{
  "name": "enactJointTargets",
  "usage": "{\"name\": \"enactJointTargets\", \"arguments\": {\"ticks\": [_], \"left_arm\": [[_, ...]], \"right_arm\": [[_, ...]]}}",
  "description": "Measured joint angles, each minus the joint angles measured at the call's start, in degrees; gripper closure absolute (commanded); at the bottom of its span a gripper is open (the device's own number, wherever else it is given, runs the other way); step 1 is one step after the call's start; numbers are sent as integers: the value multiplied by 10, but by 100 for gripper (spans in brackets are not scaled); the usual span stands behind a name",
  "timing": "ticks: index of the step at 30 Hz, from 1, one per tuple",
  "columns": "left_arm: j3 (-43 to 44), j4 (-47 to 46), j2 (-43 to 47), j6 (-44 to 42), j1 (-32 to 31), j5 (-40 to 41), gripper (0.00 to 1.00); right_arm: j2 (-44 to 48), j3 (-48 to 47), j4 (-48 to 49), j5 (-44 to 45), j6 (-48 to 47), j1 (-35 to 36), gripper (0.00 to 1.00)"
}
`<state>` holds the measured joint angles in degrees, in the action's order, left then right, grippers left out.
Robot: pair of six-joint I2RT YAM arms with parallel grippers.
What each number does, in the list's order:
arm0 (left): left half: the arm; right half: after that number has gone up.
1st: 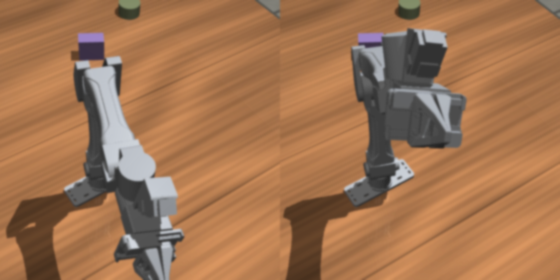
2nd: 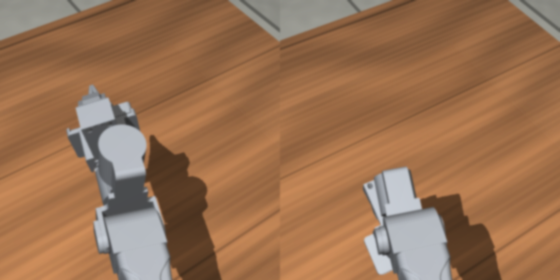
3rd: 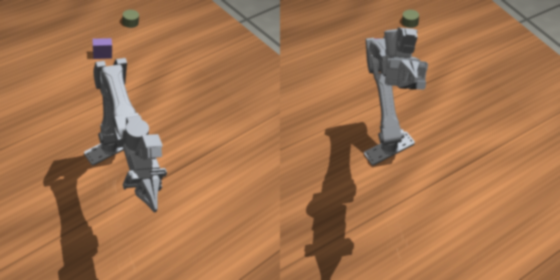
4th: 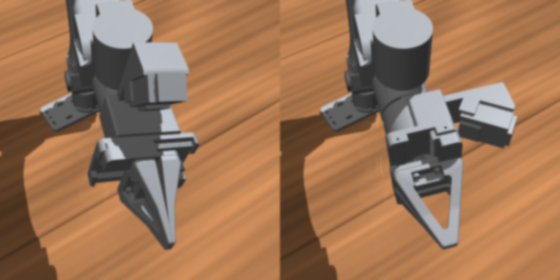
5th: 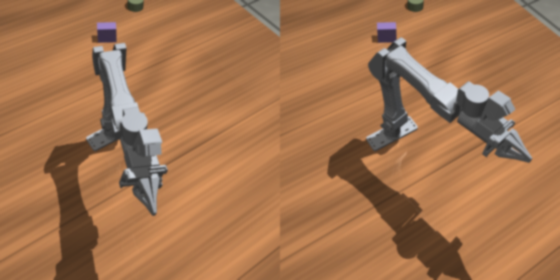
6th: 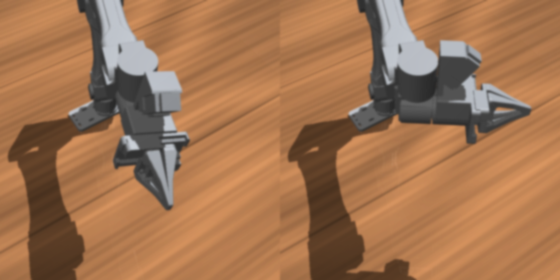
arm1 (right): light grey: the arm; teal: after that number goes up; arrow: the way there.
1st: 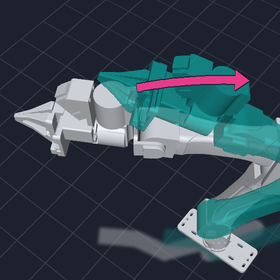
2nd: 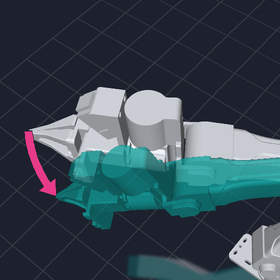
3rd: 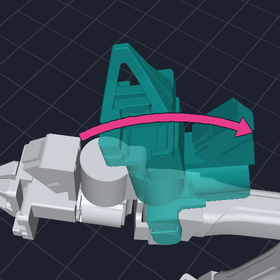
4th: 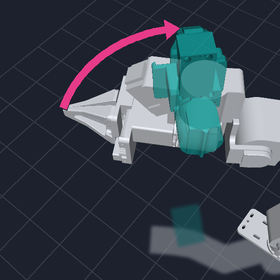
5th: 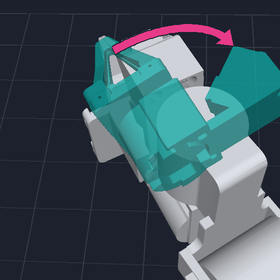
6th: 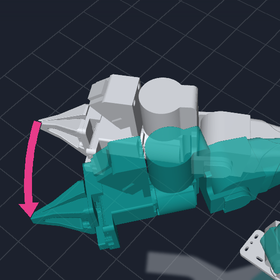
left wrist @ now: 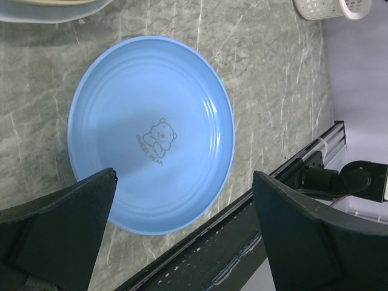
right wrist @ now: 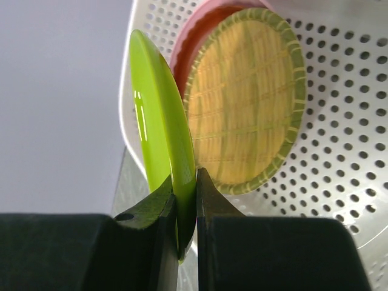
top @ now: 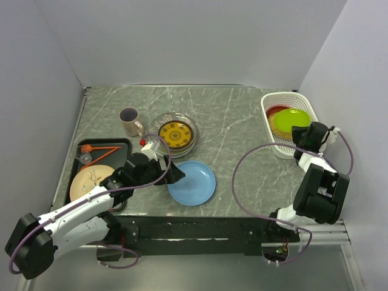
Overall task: Place the plates into the plastic bin on the countertop
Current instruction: Place the plate in the plastic bin.
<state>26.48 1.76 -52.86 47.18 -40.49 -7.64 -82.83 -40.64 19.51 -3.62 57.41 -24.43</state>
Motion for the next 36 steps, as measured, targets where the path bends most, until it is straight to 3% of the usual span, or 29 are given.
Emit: {"name": "enactJointTargets", "arguments": {"ticks": [8, 12, 19, 28, 30, 36], "left_arm": [[0, -11, -20, -5, 0, 0, 1], [0, -16, -33, -6, 0, 0, 1], [-2, -33, -33, -4, 0, 0, 1], [-2, -30, -5, -4, 0, 0, 1], [-3, -30, 3, -4, 0, 0, 1], [-18, -29, 24, 2, 0, 0, 1]], "right_arm": [[-58, -27, -12, -3, -10, 0, 94], [-68, -29, -19, -3, -14, 0, 77], [-93, -51, -29, -6, -18, 0, 62], [-123, -93, -67, -31, -36, -2, 17], [-130, -103, -74, -40, -40, -2, 0], [-116, -104, -100, -49, -52, -2, 0]]}}
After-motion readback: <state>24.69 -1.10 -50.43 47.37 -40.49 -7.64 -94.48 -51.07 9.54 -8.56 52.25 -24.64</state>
